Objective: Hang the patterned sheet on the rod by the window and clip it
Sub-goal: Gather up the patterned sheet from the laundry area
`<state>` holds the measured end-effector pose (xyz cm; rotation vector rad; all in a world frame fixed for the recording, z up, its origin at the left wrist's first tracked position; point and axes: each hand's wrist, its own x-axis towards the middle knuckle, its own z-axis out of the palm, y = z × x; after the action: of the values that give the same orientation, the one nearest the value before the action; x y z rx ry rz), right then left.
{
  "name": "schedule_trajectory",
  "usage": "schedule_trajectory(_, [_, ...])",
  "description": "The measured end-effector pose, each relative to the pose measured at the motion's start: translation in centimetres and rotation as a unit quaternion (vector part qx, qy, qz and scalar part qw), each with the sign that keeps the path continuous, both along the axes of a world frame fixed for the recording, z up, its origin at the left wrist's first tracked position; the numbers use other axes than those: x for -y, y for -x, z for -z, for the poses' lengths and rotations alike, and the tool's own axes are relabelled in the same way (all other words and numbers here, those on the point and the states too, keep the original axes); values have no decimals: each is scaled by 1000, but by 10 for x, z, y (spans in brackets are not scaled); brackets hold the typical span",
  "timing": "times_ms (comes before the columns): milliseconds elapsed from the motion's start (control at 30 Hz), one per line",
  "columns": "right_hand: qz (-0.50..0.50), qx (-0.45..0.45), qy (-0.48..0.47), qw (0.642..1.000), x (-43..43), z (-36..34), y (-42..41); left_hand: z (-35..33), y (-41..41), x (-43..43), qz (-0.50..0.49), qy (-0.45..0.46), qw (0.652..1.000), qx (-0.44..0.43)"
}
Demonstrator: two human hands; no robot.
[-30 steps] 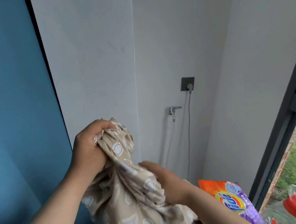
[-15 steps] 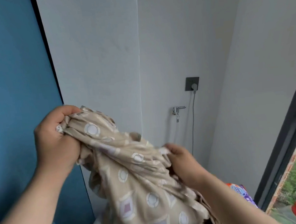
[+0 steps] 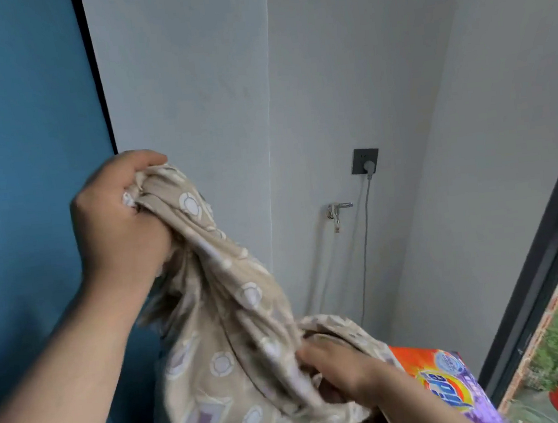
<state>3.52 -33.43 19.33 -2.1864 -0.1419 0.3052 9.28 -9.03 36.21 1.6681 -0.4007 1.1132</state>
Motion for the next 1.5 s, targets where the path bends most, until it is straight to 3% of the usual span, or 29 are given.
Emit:
schedule_trajectory(100, [-2,-72,-16,997,3,31,-4,3,-6,1,-20,9,999,-33])
schedule_trajectory(167, [17,-51,-14,998,9,33,-9,1,-12,-4,-25,-6,999,-43])
schedule_trajectory(233, [102,0,-100,990,16,22,-14,1,-16,-10,-36,-36,997,-65])
schedule_trajectory(300, [198,47,-258,944,24,-6,-22,4,-19,-21,-68,-70,991,-91])
schedule_trajectory(367, [222,124,-359,898,31,-51,-25,5,-24,-35,-109,-107,981,-122])
schedule_trajectory(500, [192,297,-458,816,33,-162,-14,3,-27,-43,-139,-171,954,-204])
schedule_trajectory(567, [188,357,-441,802,29,-205,-11,-2,-23,-36,-96,-157,955,-231])
schedule_trajectory(667, [249,404,-218,853,21,-224,-19,-9,-16,-17,-1,-111,964,-242])
schedule_trajectory(733, [286,404,-58,867,14,-207,-21,-8,-11,-3,31,-162,950,-265])
schedule_trajectory(800, [317,403,24,858,3,-180,-16,-2,-6,5,87,-249,915,-306])
schedule_trajectory(933, [306,399,-53,862,-21,-134,-1,24,15,30,326,-322,800,-388])
schedule_trajectory(967, [279,393,-72,873,-28,-127,4,34,17,40,356,-317,793,-379])
schedule_trajectory(1100, [110,263,-220,933,-23,-115,21,68,2,62,310,-291,837,-344])
schedule_trajectory(1167, [156,242,-262,921,2,-110,14,71,-6,56,301,-303,839,-338])
schedule_trajectory(1233, [212,259,-190,923,30,-95,-2,70,-11,50,312,-309,836,-329])
schedule_trajectory(1300, [113,183,-88,973,39,-74,-13,66,-10,47,320,-307,836,-322])
schedule_trajectory(1367, [13,98,-20,995,32,-49,-17,65,-10,46,305,-310,843,-317])
schedule_trajectory(1433, [32,69,36,996,23,-30,-20,65,-11,44,272,-318,853,-312])
schedule_trajectory(1500, [79,104,49,990,21,-19,-24,65,-10,40,225,-336,868,-289])
